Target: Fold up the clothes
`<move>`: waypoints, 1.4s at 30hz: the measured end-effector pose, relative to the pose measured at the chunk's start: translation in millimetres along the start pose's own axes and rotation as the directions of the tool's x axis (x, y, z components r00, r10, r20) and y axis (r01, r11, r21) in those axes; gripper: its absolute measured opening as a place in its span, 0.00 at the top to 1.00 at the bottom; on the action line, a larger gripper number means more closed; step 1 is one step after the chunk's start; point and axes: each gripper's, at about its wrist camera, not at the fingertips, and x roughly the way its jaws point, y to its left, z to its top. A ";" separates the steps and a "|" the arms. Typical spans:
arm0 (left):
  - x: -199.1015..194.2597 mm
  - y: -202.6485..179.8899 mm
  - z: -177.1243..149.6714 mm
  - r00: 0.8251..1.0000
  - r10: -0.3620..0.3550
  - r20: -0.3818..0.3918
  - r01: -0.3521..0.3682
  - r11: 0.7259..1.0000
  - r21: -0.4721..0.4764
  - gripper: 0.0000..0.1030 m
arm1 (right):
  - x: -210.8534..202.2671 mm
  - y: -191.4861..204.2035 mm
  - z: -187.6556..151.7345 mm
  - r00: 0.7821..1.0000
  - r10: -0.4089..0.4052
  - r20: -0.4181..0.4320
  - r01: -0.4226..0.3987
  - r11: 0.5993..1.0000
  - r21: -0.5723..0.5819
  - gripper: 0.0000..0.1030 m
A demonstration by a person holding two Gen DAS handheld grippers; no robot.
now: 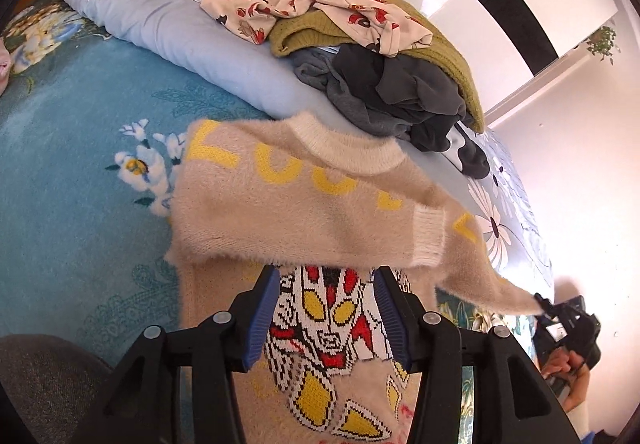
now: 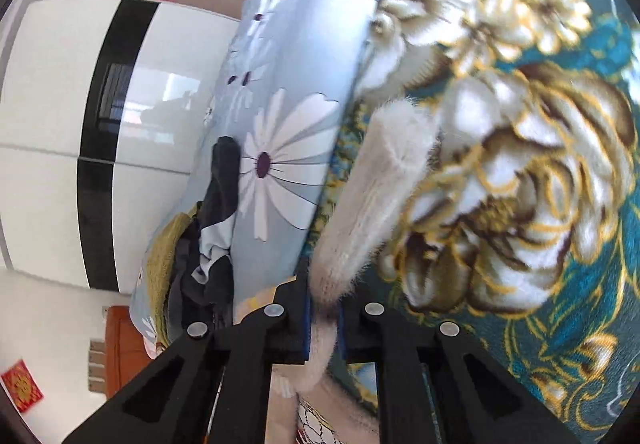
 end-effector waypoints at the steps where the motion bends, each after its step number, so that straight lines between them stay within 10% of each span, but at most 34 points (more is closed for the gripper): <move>1: -2.2 2.3 1.6 1.000 -0.005 0.007 0.005 1.000 -0.010 0.49 | -1.9 22.2 1.5 1.000 0.022 0.006 -0.022 0.998 -0.060 0.91; 7: -32.2 23.1 20.2 0.994 -0.025 0.103 0.034 0.995 -0.093 0.49 | 4.2 158.1 -39.8 0.986 0.160 -0.042 -0.163 0.900 -0.405 0.91; 12: -53.2 49.0 35.0 0.984 -0.082 0.157 0.116 0.969 -0.220 0.48 | 58.4 222.9 -139.3 0.973 0.113 -0.199 -0.214 0.756 -0.618 0.91; 22: -37.1 71.4 38.4 0.986 -0.120 0.113 0.147 0.951 -0.273 0.45 | 153.0 195.4 -289.5 0.900 -0.181 -0.395 -0.207 0.621 -0.756 0.91; 30: 9.4 87.0 34.2 0.987 -0.161 0.005 0.152 0.919 -0.363 0.42 | 146.7 177.2 -343.2 0.810 -0.342 -0.476 -0.353 0.364 -0.862 0.62; 34: 27.3 86.3 35.1 0.986 -0.160 -0.039 0.136 0.928 -0.347 0.41 | 131.3 167.9 -322.2 0.837 -0.333 -0.434 -0.317 0.351 -0.881 0.62; 42: 67.6 73.7 42.5 0.981 -0.151 -0.123 0.113 0.956 -0.272 0.44 | 110.6 134.9 -218.7 0.893 -0.329 -0.309 -0.068 0.578 -0.813 0.62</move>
